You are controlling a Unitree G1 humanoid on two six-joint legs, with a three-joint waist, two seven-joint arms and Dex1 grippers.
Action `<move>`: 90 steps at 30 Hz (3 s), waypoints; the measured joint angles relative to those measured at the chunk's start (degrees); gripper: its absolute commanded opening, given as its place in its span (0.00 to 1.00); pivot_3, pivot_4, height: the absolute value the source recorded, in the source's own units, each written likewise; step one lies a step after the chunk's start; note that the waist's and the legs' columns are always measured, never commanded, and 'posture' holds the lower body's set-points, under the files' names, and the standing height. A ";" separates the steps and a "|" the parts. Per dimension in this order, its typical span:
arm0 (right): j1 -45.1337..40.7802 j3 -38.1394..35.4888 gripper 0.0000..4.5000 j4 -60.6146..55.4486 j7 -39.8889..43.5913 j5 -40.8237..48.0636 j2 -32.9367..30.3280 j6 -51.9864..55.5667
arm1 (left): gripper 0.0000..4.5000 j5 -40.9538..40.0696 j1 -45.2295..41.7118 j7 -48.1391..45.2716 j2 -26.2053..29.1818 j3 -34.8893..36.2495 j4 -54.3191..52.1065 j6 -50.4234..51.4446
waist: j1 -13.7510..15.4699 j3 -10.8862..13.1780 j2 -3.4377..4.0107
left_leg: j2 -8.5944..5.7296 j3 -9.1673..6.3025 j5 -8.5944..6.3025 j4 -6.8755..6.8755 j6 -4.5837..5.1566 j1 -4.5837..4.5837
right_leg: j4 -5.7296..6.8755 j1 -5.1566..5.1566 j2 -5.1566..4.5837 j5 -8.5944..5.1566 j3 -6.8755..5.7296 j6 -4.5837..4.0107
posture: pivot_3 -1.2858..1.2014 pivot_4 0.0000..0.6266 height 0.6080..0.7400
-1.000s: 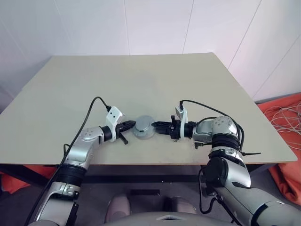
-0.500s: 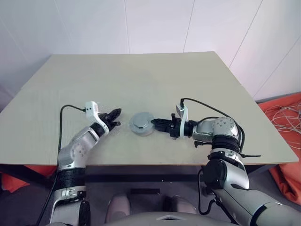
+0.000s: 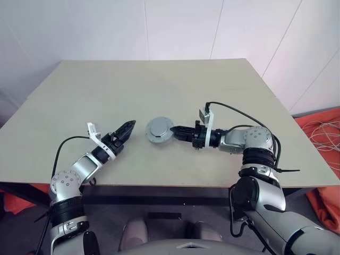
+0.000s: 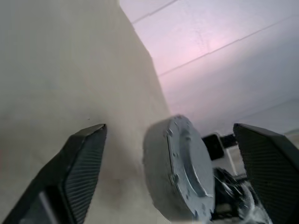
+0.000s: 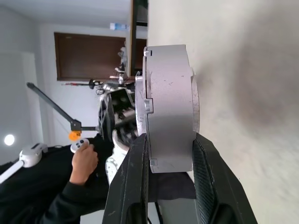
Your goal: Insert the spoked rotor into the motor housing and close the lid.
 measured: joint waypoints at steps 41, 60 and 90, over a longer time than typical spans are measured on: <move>1.19 8.02 0.24 -4.62 -16.60 27.30 1.32 0.00 | 0.47 -17.81 1.17 2.29 -1.63 -7.83 0.00 -0.64 | -0.04 0.00 -0.03 | -0.11 -0.11 -0.02 -0.11 0.02 -0.17 | -0.27 0.07 0.00 0.04 -0.02 0.26 | 0.52 0.00 1.00; 4.79 10.48 1.00 -14.73 -14.46 24.07 4.43 -0.76 | 0.47 -17.23 2.26 3.23 -0.18 -9.48 -1.37 -2.24 | -0.07 -0.01 -0.04 | -0.12 -0.14 -0.01 -0.10 0.01 -0.15 | -0.28 0.12 0.00 0.06 -0.01 0.32 | 0.52 0.00 1.00; 6.77 26.19 1.00 -17.83 7.01 5.89 -13.96 -9.67 | 0.47 -3.05 -19.55 23.18 -1.32 15.28 25.40 -47.89 | 0.57 0.03 -0.79 | -0.18 -0.27 -0.09 0.09 0.15 -0.28 | -0.40 0.24 -0.01 0.20 -0.01 0.53 | 0.52 0.00 1.00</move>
